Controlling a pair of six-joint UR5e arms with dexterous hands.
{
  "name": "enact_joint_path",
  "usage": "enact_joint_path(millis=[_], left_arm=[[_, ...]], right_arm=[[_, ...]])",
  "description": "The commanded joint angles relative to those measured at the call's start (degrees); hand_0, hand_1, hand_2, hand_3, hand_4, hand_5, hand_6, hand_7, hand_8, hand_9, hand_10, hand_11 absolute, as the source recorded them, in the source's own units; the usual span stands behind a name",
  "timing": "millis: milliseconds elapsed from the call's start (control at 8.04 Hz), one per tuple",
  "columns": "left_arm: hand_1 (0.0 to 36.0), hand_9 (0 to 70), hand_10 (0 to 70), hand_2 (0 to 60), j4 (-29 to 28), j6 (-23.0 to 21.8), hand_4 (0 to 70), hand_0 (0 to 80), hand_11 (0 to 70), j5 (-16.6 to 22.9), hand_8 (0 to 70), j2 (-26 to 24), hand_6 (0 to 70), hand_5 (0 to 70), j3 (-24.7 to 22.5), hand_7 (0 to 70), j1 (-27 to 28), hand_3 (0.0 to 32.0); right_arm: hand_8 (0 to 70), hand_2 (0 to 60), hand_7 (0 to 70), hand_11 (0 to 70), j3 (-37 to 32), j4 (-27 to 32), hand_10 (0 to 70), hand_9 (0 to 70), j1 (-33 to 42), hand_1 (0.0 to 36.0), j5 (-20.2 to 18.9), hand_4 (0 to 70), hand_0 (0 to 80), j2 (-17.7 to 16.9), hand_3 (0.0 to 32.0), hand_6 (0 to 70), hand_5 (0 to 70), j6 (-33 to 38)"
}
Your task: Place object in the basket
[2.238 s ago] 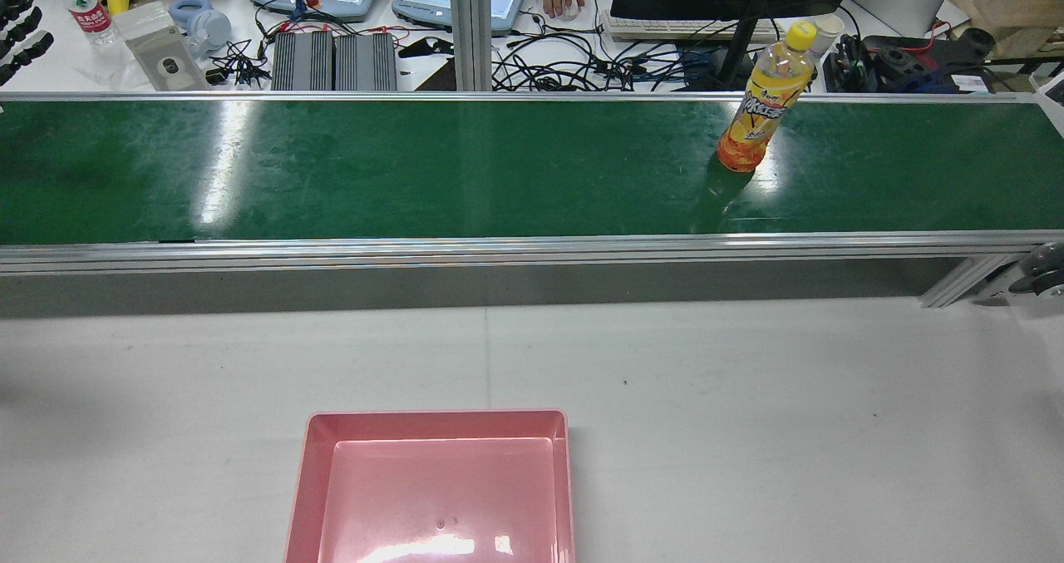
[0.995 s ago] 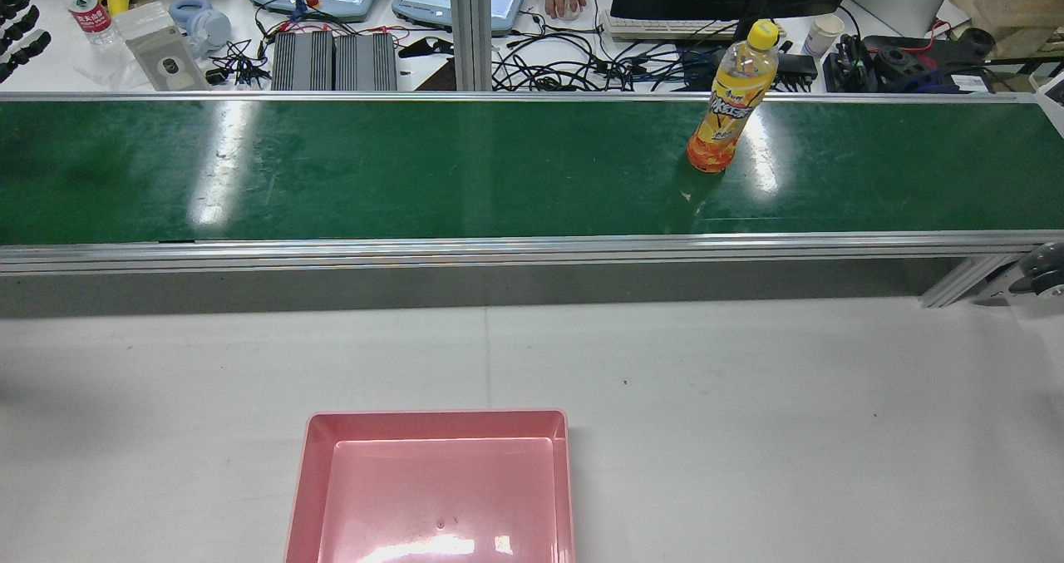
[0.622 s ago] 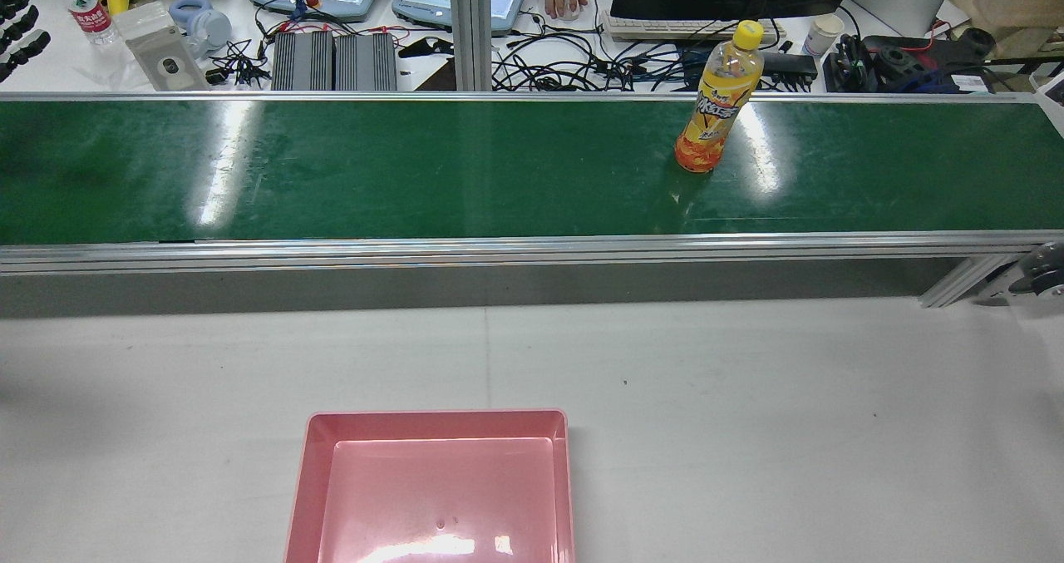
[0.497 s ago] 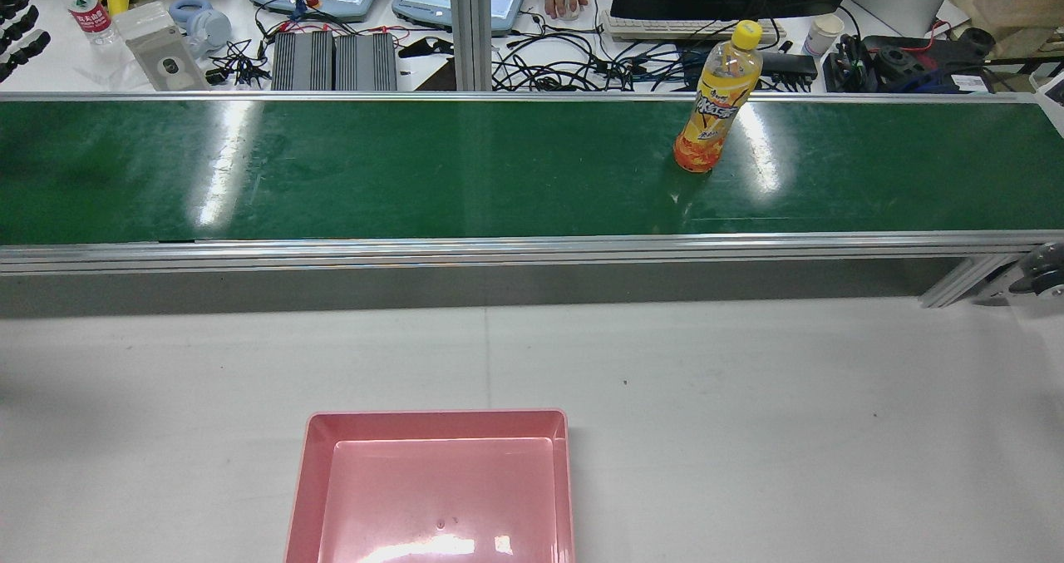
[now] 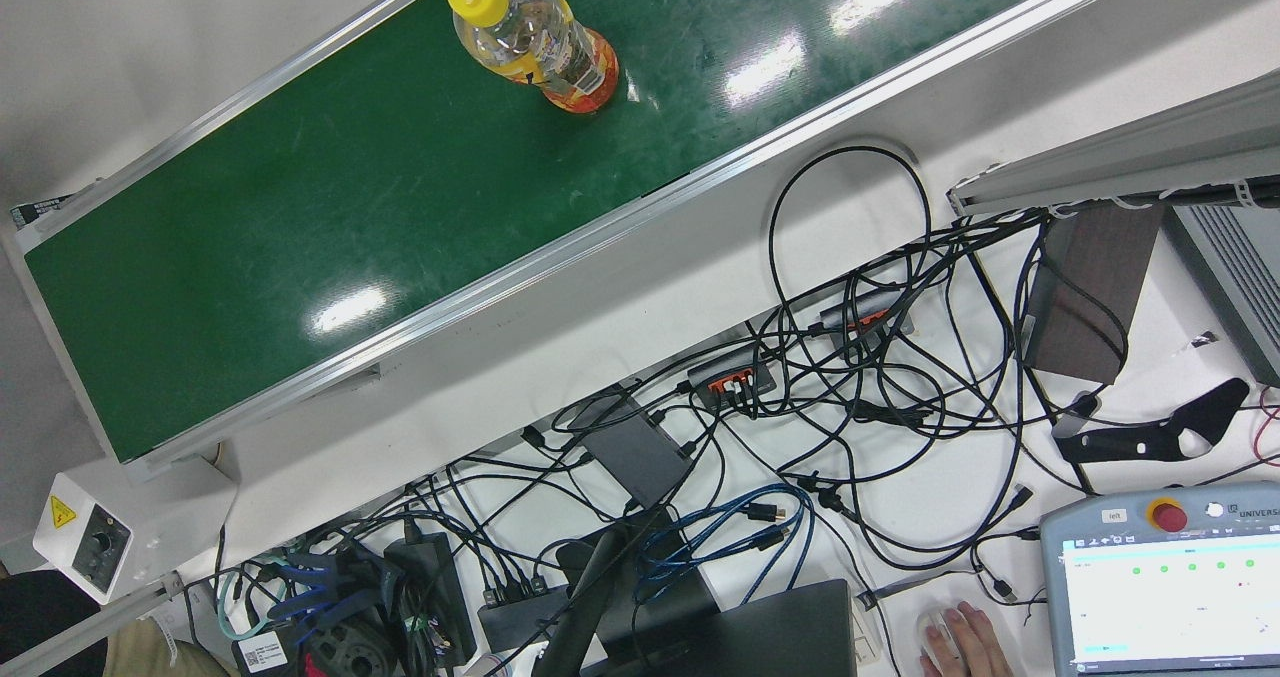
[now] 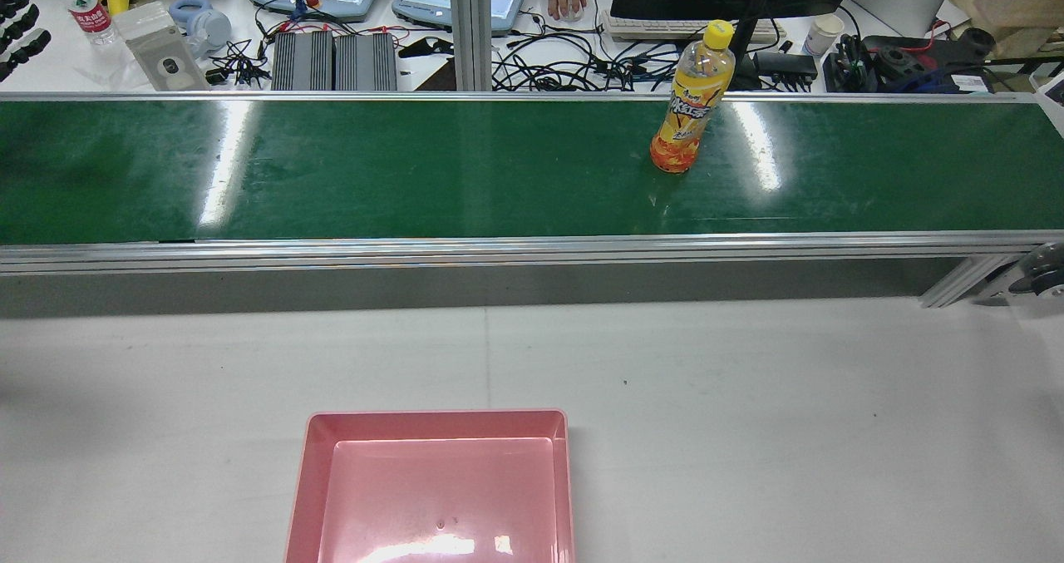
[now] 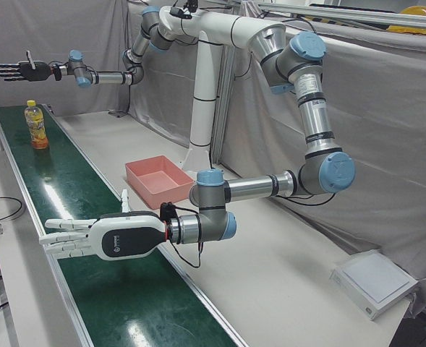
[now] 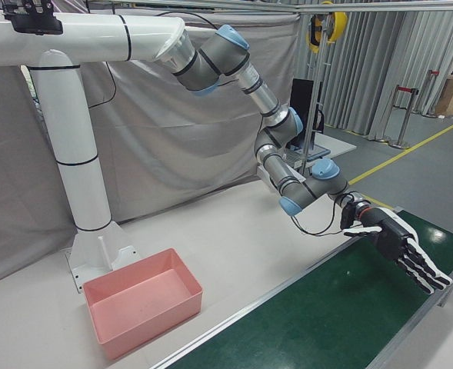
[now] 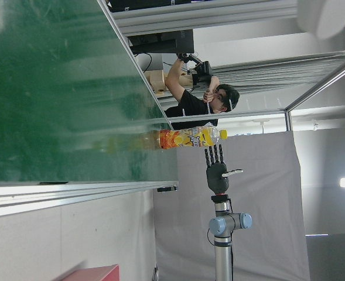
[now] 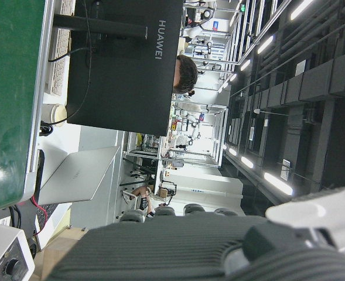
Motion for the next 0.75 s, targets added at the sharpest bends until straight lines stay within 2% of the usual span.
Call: enact_joint_path(millis=[0, 622], left_arm=[[9.9, 0.0, 2.3, 0.0, 0.0, 0.0, 12.3, 62.3, 5.5, 0.0, 0.0, 0.08, 0.0, 6.8, 0.0, 0.0, 0.0, 0.0], [9.8, 0.0, 2.5, 0.0, 0.0, 0.0, 12.6, 62.0, 5.6, 0.0, 0.0, 0.08, 0.0, 7.0, 0.0, 0.0, 0.0, 0.0]], right_arm=[[0.0, 0.0, 0.0, 0.0, 0.0, 0.0, 0.0, 0.0, 0.0, 0.0, 0.0, 0.0, 0.0, 0.0, 0.0, 0.0, 0.0, 0.02], [0.0, 0.0, 0.0, 0.0, 0.0, 0.0, 0.0, 0.0, 0.0, 0.0, 0.0, 0.0, 0.0, 0.0, 0.0, 0.0, 0.0, 0.02]])
